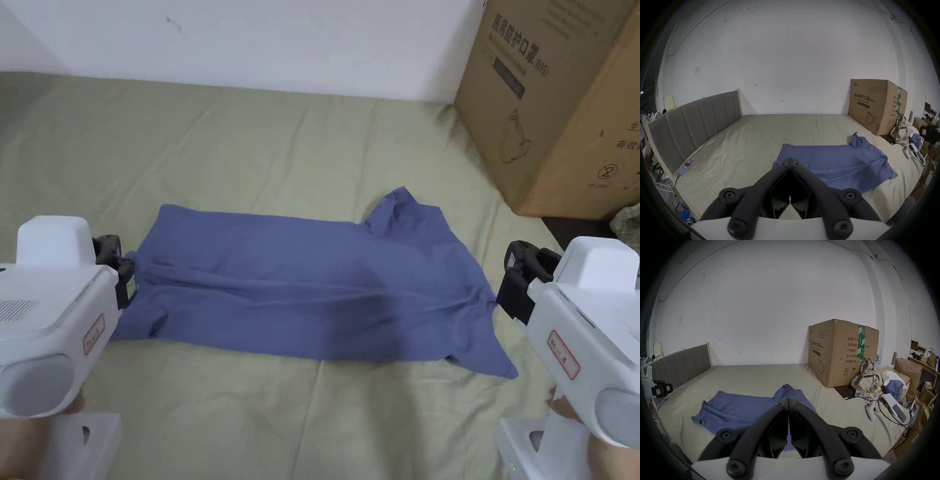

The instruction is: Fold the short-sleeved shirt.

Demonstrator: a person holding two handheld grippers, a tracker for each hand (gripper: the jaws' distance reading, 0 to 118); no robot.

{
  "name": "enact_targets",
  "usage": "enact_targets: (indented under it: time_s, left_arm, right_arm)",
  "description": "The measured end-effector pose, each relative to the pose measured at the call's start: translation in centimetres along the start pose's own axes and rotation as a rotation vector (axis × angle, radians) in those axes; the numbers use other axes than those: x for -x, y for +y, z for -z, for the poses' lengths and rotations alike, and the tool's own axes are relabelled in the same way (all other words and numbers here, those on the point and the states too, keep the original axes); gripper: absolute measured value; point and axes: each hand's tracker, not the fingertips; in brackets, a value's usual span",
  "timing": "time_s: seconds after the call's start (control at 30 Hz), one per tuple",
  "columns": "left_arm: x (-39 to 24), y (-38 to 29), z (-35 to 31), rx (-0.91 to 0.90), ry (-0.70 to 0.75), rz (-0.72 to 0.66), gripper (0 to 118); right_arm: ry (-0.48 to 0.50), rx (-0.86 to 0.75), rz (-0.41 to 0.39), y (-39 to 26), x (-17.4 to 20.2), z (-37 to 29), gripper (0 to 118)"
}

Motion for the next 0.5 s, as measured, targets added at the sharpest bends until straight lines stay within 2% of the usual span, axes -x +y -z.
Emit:
enact_targets:
  time_s: [0.17, 0.27, 0.3, 0.33, 0.37, 0.4, 0.47, 0.5]
  left_arm:
    - [0.9, 0.7, 1.0, 0.025, -0.009, -0.011, 0]
    - [2.3, 1.5, 3.8, 0.118, -0.031, -0.076, 2]
    - [3.2, 1.8, 5.2, 0.166, -0.054, -0.127, 10]
    - [3.7, 1.8, 6.6, 0.236, -0.056, -0.154, 23]
    - [4.6, 1.8, 8.3, 0.307, -0.065, -0.185, 47]
    - [5.2, 1.7, 9.8, 0.371, -0.062, -0.2, 66]
    - [5.8, 0.8, 12.7, 0.49, -0.028, -0.177, 96]
    - [6.0, 0.2, 14.1, 0.538, -0.001, -0.155, 105]
  right_arm:
    - [0.012, 0.0, 0.013, 0.2, 0.2, 0.8, 0]
    - [0.025, 0.004, -0.006, 0.4, 0.3, 1.3, 0]
    - [0.03, 0.006, -0.012, 0.5, 1.0, 1.1, 0]
    - [0.034, 0.009, -0.018, 0.5, 1.1, 1.3, 0]
    - [0.034, 0.013, -0.023, 0.5, 1.2, 1.5, 0]
    - [0.035, 0.017, -0.028, 0.5, 1.2, 1.8, 0]
    - [0.039, 0.028, -0.038, 0.5, 1.6, 2.0, 0]
    - [0.036, 0.031, -0.04, 0.4, 1.7, 2.3, 0]
